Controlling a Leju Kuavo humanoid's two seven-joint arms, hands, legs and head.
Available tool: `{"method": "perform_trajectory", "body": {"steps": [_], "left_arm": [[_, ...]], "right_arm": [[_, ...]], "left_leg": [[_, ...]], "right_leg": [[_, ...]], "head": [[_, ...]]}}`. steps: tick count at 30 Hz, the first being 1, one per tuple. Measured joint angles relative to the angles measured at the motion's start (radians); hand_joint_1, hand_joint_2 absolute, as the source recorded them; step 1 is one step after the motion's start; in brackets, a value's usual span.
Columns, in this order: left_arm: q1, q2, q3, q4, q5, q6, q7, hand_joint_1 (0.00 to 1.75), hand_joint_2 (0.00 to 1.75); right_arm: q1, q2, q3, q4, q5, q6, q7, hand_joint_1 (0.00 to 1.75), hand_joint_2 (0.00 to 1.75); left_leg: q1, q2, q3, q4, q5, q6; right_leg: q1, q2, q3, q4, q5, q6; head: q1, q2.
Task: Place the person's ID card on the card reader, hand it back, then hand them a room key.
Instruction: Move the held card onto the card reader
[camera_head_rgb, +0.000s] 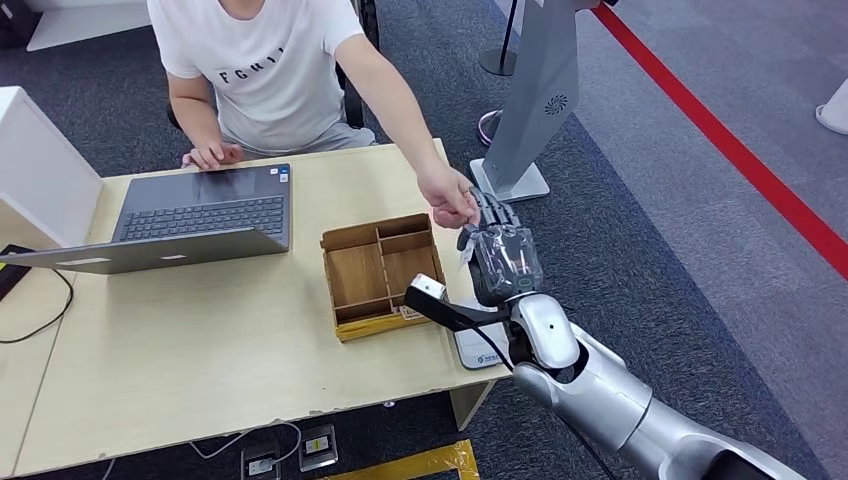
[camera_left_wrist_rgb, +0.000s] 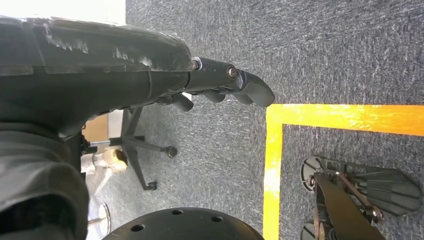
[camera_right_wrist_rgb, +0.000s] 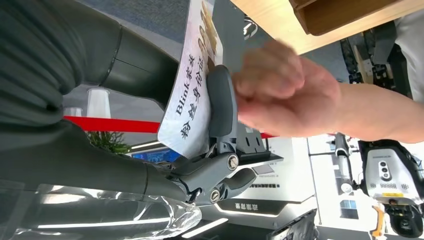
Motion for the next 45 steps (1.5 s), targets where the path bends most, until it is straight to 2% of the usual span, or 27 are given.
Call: {"method": "perform_trajectory", "body": {"steps": [11,26,45], "left_arm": [[0.0,0.0,0.0,0.0,0.011,0.007,0.006,0.0,0.0],[0.0,0.001,0.0,0.0,0.025,0.023,0.022,0.0,0.0],[0.0,0.009,0.0,0.0,0.02,0.02,0.028,0.0,0.0]], "right_arm": [[0.023,0.0,0.001,0.038,-0.042,-0.015,-0.004,1.75,1.75],[0.06,0.0,0.014,0.26,-0.236,-0.107,-0.049,1.75,1.75],[0.057,0.0,0.015,0.346,-0.291,-0.15,-0.061,1.75,1.75]], "left_leg": [[0.0,0.0,0.0,0.0,0.0,0.0],[0.0,0.0,0.0,0.0,-0.001,-0.001],[0.001,0.0,0.001,0.0,-0.001,-0.001]], "right_leg": [[0.0,0.0,0.0,0.0,-0.001,-0.001],[0.0,0.0,0.0,0.0,-0.001,-0.001],[0.001,0.001,0.0,0.0,-0.001,-0.001]], "head": [[0.0,0.0],[0.0,0.0],[0.0,0.0]]}}
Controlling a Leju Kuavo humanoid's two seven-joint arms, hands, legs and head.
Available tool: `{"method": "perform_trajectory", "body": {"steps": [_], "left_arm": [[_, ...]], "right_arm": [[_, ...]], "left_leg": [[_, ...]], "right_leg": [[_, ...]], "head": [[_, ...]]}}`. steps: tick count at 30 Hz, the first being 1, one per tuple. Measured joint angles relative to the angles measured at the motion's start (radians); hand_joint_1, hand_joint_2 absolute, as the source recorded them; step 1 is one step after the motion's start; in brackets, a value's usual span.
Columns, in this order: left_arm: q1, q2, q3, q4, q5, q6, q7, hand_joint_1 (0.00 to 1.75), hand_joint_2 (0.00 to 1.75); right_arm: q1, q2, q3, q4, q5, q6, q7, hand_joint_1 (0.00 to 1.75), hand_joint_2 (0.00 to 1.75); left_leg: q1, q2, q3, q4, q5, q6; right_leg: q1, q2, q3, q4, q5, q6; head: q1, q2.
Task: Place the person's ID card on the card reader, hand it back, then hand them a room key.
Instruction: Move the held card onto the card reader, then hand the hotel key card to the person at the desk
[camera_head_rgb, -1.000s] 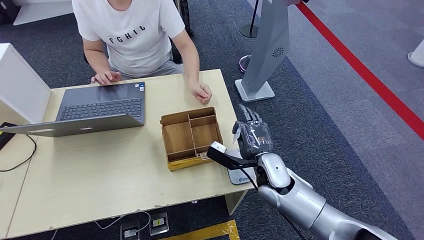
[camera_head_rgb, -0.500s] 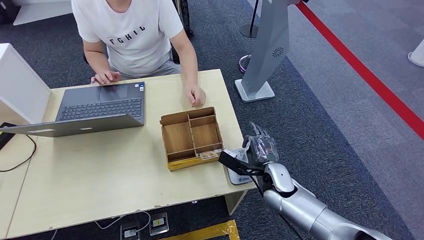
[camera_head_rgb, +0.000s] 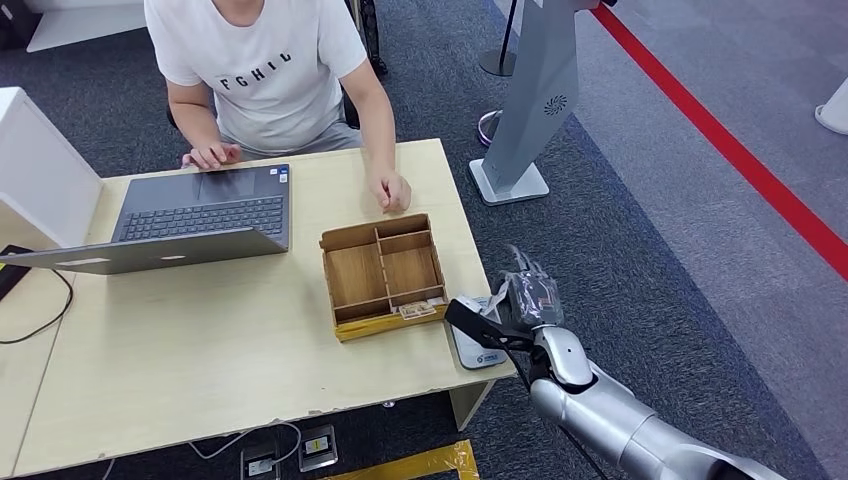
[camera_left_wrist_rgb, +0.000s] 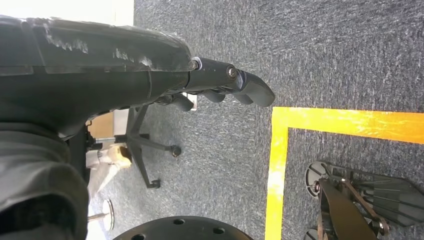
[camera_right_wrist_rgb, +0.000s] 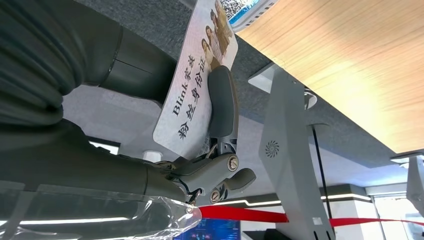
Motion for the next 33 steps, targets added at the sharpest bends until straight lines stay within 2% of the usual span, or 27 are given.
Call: {"method": "perform_trajectory", "body": {"steps": [8,15,21,24,28,33], "left_arm": [[0.0,0.001,0.0,0.0,-0.017,-0.012,-0.008,0.0,0.0],[0.0,0.004,-0.01,0.0,-0.038,-0.028,-0.024,0.0,0.0],[0.0,0.006,-0.021,0.0,-0.044,-0.03,-0.03,0.0,0.0],[-0.001,0.007,-0.025,0.0,-0.053,-0.03,-0.037,0.0,0.0],[-0.001,0.007,-0.029,0.0,-0.058,-0.026,-0.039,0.0,0.0],[-0.002,0.006,-0.04,-0.001,-0.059,-0.028,-0.039,0.0,0.0]], "right_arm": [[-0.022,-0.004,0.001,-0.054,0.085,0.035,0.049,1.75,1.75],[-0.12,-0.007,0.008,-0.22,0.215,0.151,0.077,1.75,1.75],[-0.156,-0.01,0.017,-0.312,0.284,0.175,0.085,1.75,1.75],[-0.199,-0.008,0.027,-0.346,0.34,0.256,0.083,1.75,1.75],[-0.272,0.02,0.047,-0.367,0.34,0.382,0.081,1.75,1.75],[-0.307,0.07,0.079,-0.345,0.278,0.402,0.08,1.75,1.75]], "left_leg": [[0.0,0.0,-0.001,0.0,0.0,0.0],[0.0,0.001,0.0,0.0,0.0,0.0],[0.0,0.001,-0.001,0.0,0.0,0.0],[0.0,0.001,-0.001,0.0,0.0,0.0],[0.0,0.001,-0.001,0.0,0.0,0.0],[0.001,0.0,-0.001,0.0,0.0,-0.001]], "right_leg": [[0.0,0.0,0.0,0.001,0.0,0.0],[0.0,0.001,-0.001,0.002,0.0,0.0],[0.0,0.001,-0.001,0.002,0.0,-0.001],[0.0,0.002,-0.002,0.003,0.0,-0.001],[0.0,0.001,-0.002,0.004,-0.001,-0.001],[0.001,0.0,-0.002,0.005,-0.002,-0.003]], "head": [[0.0,0.0],[0.0,0.0],[0.0,0.0],[0.0,0.0],[0.0,0.0],[0.0,0.0]]}}
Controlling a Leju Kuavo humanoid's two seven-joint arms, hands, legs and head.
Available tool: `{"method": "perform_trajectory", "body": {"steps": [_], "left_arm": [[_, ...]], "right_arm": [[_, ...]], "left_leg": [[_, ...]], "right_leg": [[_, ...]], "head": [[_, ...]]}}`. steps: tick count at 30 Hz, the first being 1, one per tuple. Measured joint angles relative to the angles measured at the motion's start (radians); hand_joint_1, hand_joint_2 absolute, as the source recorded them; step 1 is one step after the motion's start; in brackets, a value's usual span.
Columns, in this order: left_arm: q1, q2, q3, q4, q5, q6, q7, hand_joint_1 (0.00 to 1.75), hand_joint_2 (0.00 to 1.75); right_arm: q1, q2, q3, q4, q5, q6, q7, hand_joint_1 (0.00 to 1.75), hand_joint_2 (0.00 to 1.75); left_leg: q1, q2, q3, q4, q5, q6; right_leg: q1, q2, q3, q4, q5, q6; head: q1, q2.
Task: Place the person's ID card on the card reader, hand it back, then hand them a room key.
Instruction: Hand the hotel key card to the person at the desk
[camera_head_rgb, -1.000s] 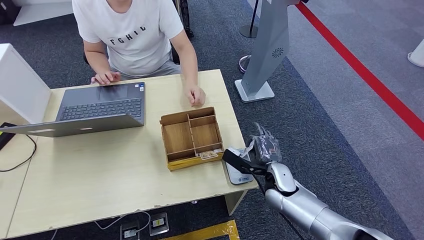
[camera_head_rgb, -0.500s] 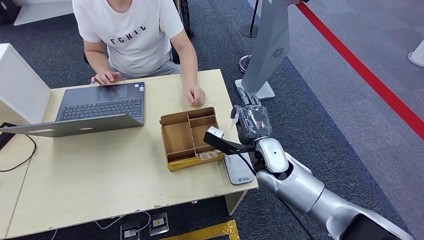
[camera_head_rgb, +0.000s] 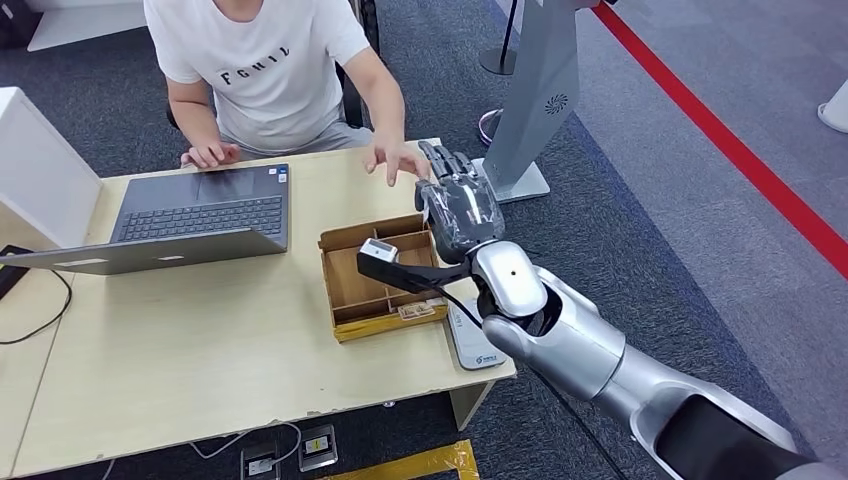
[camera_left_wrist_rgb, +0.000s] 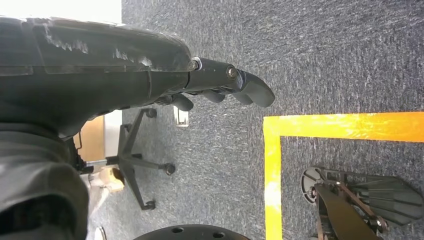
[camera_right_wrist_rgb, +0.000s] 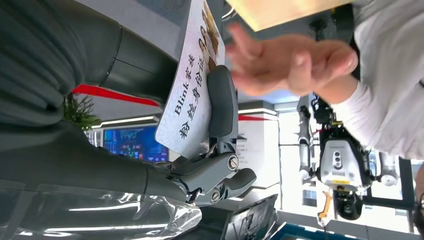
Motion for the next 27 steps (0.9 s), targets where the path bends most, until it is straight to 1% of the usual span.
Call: {"method": "perform_trajectory", "body": {"steps": [7,18,19,22,23,27], "left_arm": [[-0.001,0.0,-0.008,0.0,-0.01,0.005,0.0,0.0,0.0],[-0.001,0.0,-0.014,0.0,-0.015,0.01,0.0,0.0,0.0],[-0.001,0.0,-0.017,0.0,-0.016,0.01,0.001,0.0,0.0],[-0.001,0.0,-0.025,0.0,-0.018,0.007,0.0,0.0,0.0],[-0.001,0.0,-0.026,0.0,-0.019,0.005,0.0,0.0,0.0],[-0.001,0.0,-0.027,0.0,-0.019,0.001,0.0,0.0,0.0]], "right_arm": [[-0.003,0.05,0.031,0.071,-0.025,-0.027,-0.006,1.75,1.75],[-0.006,0.08,0.063,0.124,-0.02,-0.04,-0.019,1.75,1.75],[-0.007,0.083,0.065,0.128,-0.018,-0.041,-0.02,1.31,1.75],[-0.008,0.091,0.069,0.141,-0.016,-0.046,-0.024,0.0,0.44],[-0.008,0.094,0.071,0.144,-0.015,-0.049,-0.026,0.0,0.0],[-0.008,0.105,0.079,0.158,-0.009,-0.082,-0.06,0.0,0.0]], "left_leg": [[0.0,0.0,0.0,0.0,0.0,0.0],[0.0,0.0,0.0,0.0,-0.001,-0.001],[0.0,0.0,0.0,0.0,-0.001,-0.001],[0.001,0.0,0.0,0.0,-0.001,-0.001],[0.001,0.0,0.0,0.0,-0.001,-0.001],[0.001,0.0,0.0,0.0,-0.001,-0.001]], "right_leg": [[0.0,-0.001,0.0,0.0,-0.001,-0.001],[0.001,-0.001,-0.001,0.0,-0.001,-0.002],[0.001,-0.001,-0.001,0.0,-0.001,-0.002],[0.001,-0.001,-0.001,0.001,-0.002,-0.003],[0.001,-0.001,-0.001,0.001,-0.002,-0.003],[0.001,0.0,-0.001,0.001,-0.002,-0.003]], "head": [[0.0,0.0],[0.0,0.0],[0.0,0.0],[0.0,0.0],[0.0,0.0],[0.0,0.0]]}}
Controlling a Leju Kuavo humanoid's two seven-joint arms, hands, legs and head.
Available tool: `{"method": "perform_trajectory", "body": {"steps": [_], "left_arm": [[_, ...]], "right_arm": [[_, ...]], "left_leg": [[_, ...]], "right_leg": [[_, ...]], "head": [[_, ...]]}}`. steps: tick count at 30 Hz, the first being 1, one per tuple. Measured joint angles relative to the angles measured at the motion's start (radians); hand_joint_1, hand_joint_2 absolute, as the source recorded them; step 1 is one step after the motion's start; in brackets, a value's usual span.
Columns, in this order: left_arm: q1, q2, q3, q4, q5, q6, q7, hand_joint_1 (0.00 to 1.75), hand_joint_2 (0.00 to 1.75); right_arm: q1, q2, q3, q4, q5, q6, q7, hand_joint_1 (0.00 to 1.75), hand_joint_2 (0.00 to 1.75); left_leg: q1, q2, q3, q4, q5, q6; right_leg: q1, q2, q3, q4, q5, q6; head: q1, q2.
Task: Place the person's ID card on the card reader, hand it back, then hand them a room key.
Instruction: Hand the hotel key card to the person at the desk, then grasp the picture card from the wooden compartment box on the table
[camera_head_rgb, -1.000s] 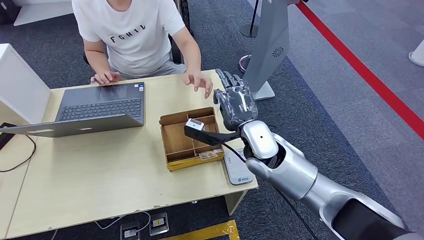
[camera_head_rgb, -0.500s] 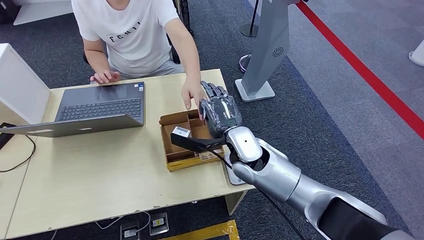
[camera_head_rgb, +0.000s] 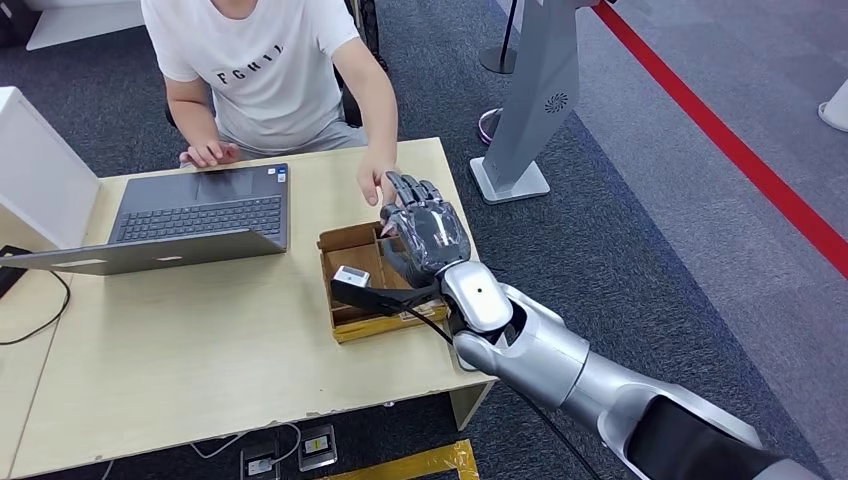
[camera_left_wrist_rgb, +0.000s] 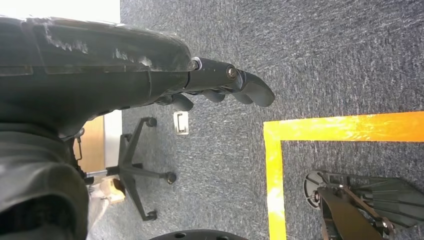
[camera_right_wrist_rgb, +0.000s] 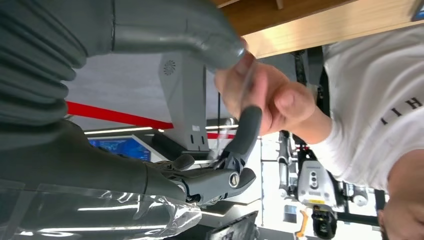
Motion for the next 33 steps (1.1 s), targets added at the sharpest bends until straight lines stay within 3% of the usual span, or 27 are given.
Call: {"method": "perform_trajectory", "body": {"steps": [8,12,20,26,30,33], "left_arm": [[0.0,0.0,-0.001,0.0,0.01,0.012,0.008,0.0,0.0],[0.001,0.0,-0.001,0.0,0.021,0.007,0.009,0.0,0.0],[0.006,-0.001,0.003,0.0,0.072,0.016,0.001,0.0,0.0],[0.006,-0.006,0.011,0.0,0.105,0.047,0.011,0.0,0.0],[0.006,-0.012,0.021,0.0,0.114,0.055,0.007,0.0,0.0],[0.005,-0.017,0.027,0.0,0.118,0.058,0.0,0.0,0.0]], "right_arm": [[0.005,0.017,-0.001,0.012,0.048,-0.034,-0.013,0.0,0.0],[0.045,-0.009,-0.024,-0.033,-0.016,-0.067,0.002,0.0,0.0],[0.27,-0.143,-0.116,-0.258,-0.044,-0.125,0.054,0.0,0.0],[0.43,-0.18,-0.17,-0.394,-0.006,-0.24,0.003,0.0,0.0],[0.499,-0.179,-0.169,-0.451,0.073,-0.25,-0.008,0.0,1.75],[0.514,-0.174,-0.147,-0.465,0.101,-0.233,-0.003,0.0,1.75]], "left_leg": [[0.0,0.0,0.0,0.0,0.0,0.0],[0.0,0.001,0.001,0.0,0.0,0.0],[0.0,0.001,0.001,0.0,-0.003,-0.003],[0.001,0.001,0.001,0.0,-0.003,-0.004],[0.002,0.001,0.001,0.0,-0.003,-0.004],[0.002,0.001,0.001,0.0,-0.003,-0.005]], "right_leg": [[0.0,0.0,-0.001,0.0,0.0,0.0],[0.0,0.001,-0.002,0.0,0.0,0.0],[0.0,0.002,-0.002,0.0,-0.001,0.0],[0.001,0.002,-0.002,0.001,-0.003,-0.002],[0.002,0.002,-0.002,0.001,-0.003,-0.003],[0.002,0.002,-0.002,0.002,-0.003,-0.003]], "head": [[0.0,0.0],[0.0,0.0],[0.0,0.0],[0.0,0.0],[0.0,0.0],[0.0,0.0]]}}
